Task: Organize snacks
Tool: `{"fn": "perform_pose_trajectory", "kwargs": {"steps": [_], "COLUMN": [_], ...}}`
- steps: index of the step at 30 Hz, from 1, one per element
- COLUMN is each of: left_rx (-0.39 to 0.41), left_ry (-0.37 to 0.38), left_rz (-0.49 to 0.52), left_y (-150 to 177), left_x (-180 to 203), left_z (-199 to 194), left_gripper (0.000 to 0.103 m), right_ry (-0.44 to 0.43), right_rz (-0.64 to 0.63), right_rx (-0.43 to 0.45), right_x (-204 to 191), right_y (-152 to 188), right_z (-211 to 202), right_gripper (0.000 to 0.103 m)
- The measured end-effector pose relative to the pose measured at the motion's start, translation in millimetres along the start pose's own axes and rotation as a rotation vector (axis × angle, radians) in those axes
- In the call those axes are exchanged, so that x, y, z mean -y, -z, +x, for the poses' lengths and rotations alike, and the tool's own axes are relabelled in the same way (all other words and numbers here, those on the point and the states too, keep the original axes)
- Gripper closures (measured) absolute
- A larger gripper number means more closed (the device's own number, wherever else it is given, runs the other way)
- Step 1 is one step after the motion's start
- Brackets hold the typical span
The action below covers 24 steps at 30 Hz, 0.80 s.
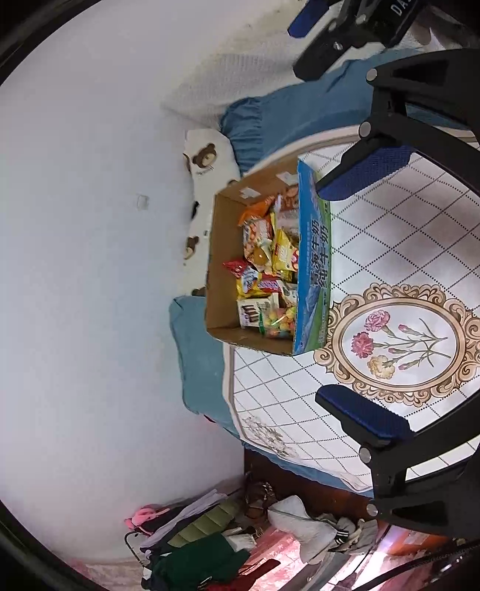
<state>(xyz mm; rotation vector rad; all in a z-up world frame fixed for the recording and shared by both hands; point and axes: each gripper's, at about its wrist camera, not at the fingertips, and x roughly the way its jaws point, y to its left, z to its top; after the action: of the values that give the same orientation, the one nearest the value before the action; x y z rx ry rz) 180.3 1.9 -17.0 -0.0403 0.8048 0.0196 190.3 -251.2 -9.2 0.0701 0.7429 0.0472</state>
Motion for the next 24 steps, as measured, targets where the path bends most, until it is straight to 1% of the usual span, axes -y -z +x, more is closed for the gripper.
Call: {"fn": "perform_pose_trajectory", "kwargs": {"steps": [2, 8, 12, 15, 24], "left_rx": [-0.023, -0.055, -0.086, -0.092, -0.123], "left_ry": [0.002, -0.028, -0.034, -0.056, -0.053], "left_rz": [-0.006, 0.001, -0.007, 0.001, -0.008], "left_y": [-4.2, -13.7, -18.9, -20.8, -23.9], "left_x": [0.6, 2.6, 0.6, 0.7, -1.0], "left_z": [13.8, 46.2, 66.6, 78.0, 95.7], "left_gripper": [0.001, 0.001, 0.001, 0.001, 0.001], "right_ry": [0.009, 0.027, 0.043, 0.046, 0.052], "right_rz": [0.004, 0.008, 0.012, 0.009, 0.009], "right_rx": [-0.005, -0.032, -0.048, -0.072, -0.115], "right_x": [1.8, 5.3, 8.1, 8.9, 12.7], "right_y": [-3.1, -13.0, -15.3, -15.9, -14.4], "right_z": [13.1, 54.5, 77.1, 96.2, 131.2], "right_gripper": [0.000, 0.000, 0.000, 0.000, 0.000]}}
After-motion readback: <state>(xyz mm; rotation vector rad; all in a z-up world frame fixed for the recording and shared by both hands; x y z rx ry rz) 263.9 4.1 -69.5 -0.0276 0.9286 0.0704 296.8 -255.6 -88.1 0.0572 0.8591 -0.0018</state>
